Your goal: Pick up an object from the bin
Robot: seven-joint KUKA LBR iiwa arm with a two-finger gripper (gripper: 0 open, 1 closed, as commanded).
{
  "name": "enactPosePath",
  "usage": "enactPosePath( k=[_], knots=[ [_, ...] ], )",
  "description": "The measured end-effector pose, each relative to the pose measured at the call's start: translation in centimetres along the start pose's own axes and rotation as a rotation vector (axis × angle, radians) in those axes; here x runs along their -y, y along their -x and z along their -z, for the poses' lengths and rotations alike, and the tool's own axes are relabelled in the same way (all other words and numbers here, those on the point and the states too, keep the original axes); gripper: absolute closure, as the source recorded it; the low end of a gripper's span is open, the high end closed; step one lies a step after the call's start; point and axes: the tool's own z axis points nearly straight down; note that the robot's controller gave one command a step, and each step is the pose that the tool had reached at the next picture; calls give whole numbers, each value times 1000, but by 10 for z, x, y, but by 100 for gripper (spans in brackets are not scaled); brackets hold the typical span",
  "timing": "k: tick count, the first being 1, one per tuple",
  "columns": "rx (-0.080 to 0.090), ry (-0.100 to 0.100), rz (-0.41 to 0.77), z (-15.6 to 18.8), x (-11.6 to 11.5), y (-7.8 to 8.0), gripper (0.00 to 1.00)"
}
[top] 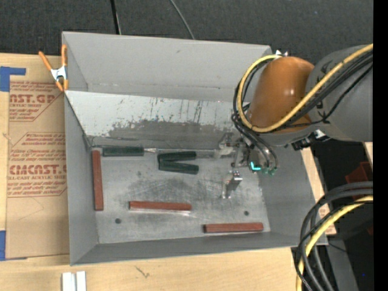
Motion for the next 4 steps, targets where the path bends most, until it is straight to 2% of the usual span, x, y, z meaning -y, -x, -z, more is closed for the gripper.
enactPosePath(
  k=[1,2,3,4],
  knots=[
    [7,0,0,4,0,2,0],
    [5,1,26,-81,-66,-36,100],
    [5,1,26,-81,-66,-36,100],
    [9,-1,130,59,-69,3,100]
  ],
)
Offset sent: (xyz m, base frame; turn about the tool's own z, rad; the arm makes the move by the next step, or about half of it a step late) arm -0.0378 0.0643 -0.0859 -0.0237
